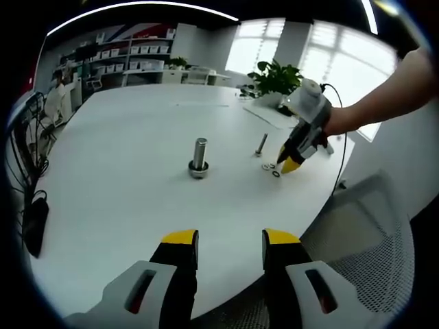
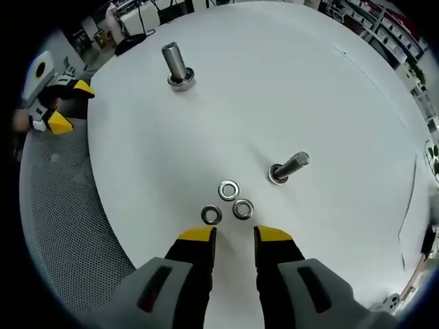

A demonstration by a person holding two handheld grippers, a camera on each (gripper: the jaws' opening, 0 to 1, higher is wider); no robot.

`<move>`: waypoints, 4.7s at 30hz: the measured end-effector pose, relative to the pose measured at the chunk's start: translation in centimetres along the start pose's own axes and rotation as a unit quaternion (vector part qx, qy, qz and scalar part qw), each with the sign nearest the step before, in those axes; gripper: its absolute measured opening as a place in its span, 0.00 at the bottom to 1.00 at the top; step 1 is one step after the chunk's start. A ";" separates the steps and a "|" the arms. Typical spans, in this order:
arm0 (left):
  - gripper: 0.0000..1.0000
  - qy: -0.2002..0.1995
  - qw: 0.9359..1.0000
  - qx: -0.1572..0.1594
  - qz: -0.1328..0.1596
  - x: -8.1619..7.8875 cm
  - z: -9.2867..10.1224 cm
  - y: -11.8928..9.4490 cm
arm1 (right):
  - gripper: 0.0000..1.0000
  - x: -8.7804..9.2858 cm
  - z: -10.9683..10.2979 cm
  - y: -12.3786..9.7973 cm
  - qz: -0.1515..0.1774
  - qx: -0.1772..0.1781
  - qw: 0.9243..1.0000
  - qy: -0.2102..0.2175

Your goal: Place the washer onto the threaded stud by aligning its center hole with the stud, sliding it down to the base, and recovering from edge contact or off-axis alignment until the washer reaches the visible bottom stop.

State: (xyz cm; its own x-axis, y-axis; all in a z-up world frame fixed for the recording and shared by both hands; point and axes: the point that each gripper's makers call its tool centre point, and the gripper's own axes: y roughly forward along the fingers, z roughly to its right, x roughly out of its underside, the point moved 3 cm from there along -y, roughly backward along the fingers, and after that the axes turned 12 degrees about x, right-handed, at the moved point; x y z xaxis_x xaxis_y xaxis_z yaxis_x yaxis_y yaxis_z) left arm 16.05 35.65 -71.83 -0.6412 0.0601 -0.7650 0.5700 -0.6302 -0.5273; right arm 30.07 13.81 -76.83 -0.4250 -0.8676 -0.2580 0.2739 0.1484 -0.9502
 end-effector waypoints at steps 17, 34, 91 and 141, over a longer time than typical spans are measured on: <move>0.35 0.002 1.000 0.002 -0.001 0.0 0.0 0.0 | 0.23 -0.6 -1.7 0.1 0.003 0.012 0.999 -0.036; 0.35 0.002 1.000 -0.001 0.001 0.0 -0.1 -0.1 | 0.18 -0.9 -2.0 0.1 -0.012 0.019 1.000 -0.016; 0.35 -0.003 1.000 -0.005 -0.003 0.2 -0.3 -0.1 | 0.25 -1.7 -2.3 0.0 -0.020 -0.005 0.999 -0.044; 0.34 0.001 1.000 -0.006 -0.005 0.2 -0.2 -0.1 | 0.15 -3.3 -2.3 0.7 -0.035 -0.009 0.990 -0.134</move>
State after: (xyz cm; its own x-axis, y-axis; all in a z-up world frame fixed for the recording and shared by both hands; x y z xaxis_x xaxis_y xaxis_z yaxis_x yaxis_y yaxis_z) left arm 15.96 35.90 -72.01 -0.6458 0.0683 -0.7604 0.5698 -0.6197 -0.5397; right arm 29.73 17.89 -77.04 -0.1976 -0.9705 -0.1384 0.2355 0.0900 -0.9677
